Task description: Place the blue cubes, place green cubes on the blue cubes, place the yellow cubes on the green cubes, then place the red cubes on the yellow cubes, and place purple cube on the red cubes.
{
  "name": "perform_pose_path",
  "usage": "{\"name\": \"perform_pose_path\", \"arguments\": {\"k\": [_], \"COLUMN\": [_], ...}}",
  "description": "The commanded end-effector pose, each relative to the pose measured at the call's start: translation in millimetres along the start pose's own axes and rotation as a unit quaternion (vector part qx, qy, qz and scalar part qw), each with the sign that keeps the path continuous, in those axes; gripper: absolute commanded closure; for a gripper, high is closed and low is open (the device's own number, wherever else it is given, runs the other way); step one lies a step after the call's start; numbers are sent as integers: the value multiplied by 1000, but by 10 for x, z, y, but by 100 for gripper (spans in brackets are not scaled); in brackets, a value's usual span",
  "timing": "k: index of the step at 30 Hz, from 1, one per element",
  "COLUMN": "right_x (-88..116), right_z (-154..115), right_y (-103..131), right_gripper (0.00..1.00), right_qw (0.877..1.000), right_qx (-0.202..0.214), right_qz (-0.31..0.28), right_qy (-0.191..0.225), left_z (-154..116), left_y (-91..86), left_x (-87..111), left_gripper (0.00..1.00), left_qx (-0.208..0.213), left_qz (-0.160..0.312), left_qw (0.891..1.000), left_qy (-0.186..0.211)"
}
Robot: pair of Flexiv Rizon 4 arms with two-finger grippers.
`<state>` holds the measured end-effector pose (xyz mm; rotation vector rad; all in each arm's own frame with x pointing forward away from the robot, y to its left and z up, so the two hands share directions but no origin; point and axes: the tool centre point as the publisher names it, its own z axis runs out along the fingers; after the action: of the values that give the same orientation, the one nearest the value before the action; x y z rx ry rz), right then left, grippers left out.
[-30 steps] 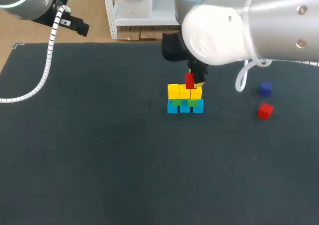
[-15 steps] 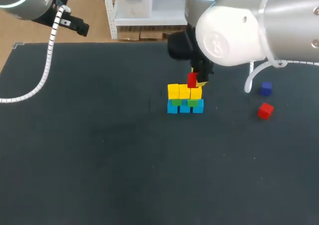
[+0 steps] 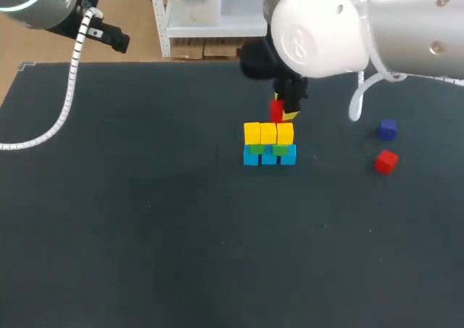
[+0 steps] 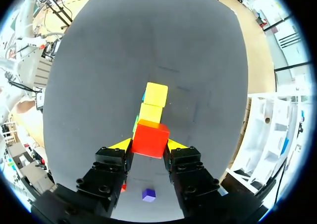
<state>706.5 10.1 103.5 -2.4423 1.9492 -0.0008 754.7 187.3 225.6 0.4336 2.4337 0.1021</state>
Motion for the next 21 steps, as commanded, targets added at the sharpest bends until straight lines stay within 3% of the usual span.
{"name": "perform_pose_path", "arguments": {"k": [1,21], "right_x": [-10,-18], "right_z": [47,132], "right_y": [-24,9], "right_gripper": [100,100], "right_qw": [1000,1000], "right_qx": [-4,-9], "right_qz": [0,2], "right_qy": [-1,-1], "left_z": [-7,-7], "left_y": [7,7], "left_x": [4,4], "left_gripper": [0,0], "left_qx": [1,1], "left_qz": [1,1], "left_qw": [1000,1000], "left_qy": [0,0]}}
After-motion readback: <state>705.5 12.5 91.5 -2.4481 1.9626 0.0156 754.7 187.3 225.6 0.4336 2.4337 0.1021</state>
